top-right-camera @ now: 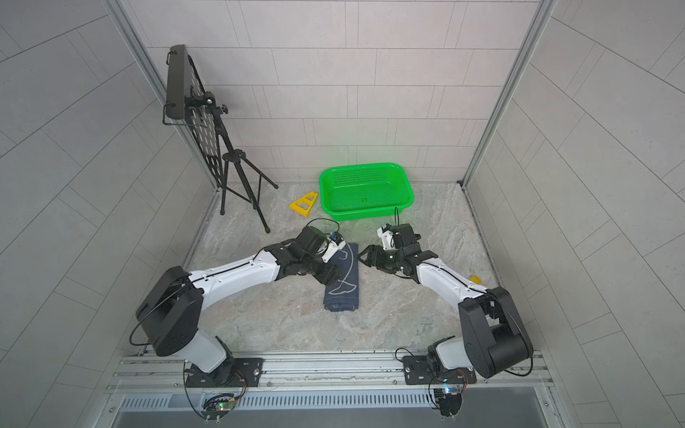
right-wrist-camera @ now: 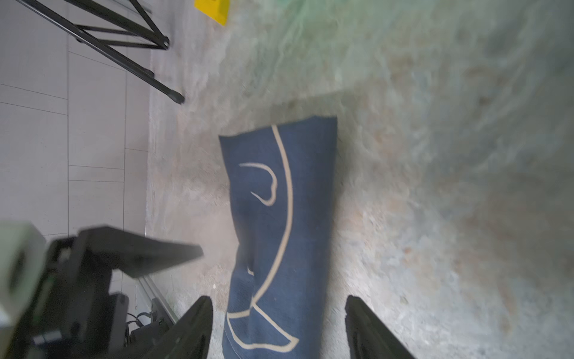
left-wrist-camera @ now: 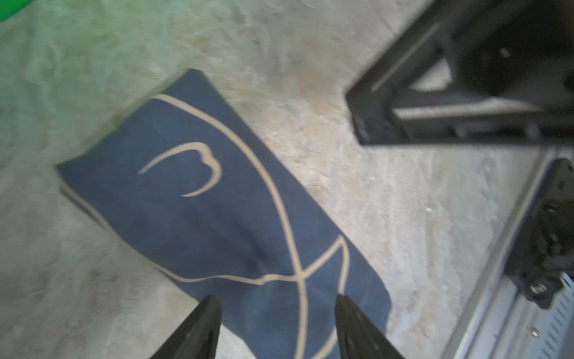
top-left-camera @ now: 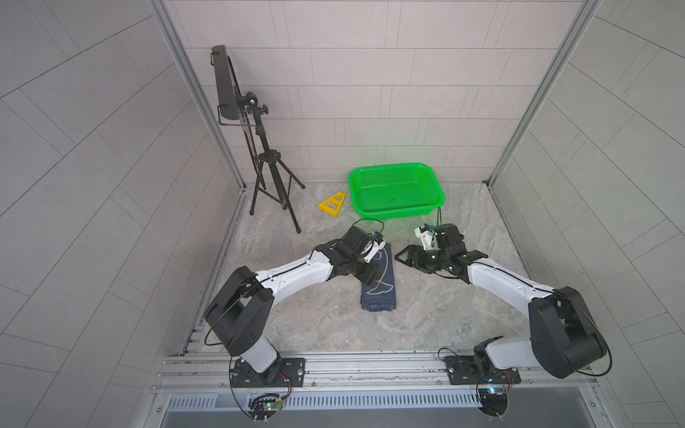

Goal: Roll up the pillowcase
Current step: Pick up the pillowcase at the center of the board.

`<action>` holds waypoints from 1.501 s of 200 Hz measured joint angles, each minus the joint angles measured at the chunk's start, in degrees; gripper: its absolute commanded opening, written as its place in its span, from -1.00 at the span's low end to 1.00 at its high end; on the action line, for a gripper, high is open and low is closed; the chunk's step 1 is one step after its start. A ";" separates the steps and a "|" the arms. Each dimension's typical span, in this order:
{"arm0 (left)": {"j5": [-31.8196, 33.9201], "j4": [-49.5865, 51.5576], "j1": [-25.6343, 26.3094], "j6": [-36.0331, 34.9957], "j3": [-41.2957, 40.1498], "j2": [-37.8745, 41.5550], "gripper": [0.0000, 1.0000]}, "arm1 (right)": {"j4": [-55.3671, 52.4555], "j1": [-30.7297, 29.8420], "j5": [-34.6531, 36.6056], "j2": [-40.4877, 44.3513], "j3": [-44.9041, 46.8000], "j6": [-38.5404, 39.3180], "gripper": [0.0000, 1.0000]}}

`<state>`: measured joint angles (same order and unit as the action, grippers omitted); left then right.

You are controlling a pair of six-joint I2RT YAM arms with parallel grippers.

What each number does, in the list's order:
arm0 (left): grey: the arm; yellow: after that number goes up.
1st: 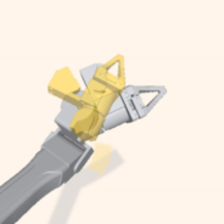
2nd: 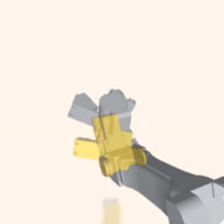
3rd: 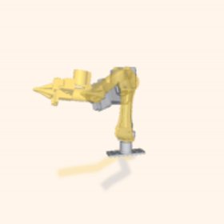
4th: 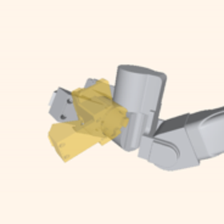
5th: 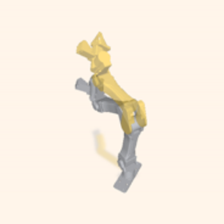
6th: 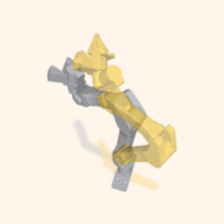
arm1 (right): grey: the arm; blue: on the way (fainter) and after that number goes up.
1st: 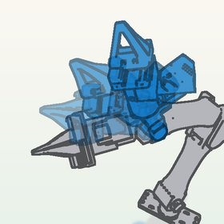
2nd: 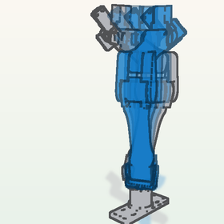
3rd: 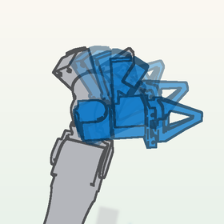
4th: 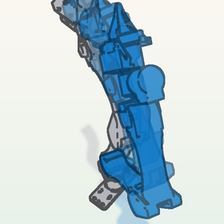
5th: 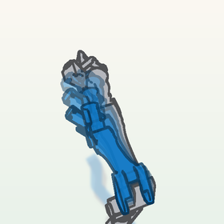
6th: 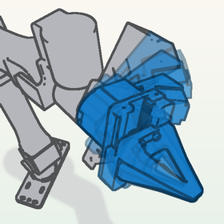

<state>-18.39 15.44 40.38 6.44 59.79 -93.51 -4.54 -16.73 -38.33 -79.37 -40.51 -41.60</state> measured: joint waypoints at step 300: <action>-1.92 7.32 -10.03 2.97 19.10 -12.26 0.49 | 46.38 1.68 -16.74 -25.70 -2.99 -32.65 -0.98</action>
<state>-20.32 22.76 30.35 9.41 78.89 -105.78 41.85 -15.05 -55.07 -105.08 -43.51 -74.26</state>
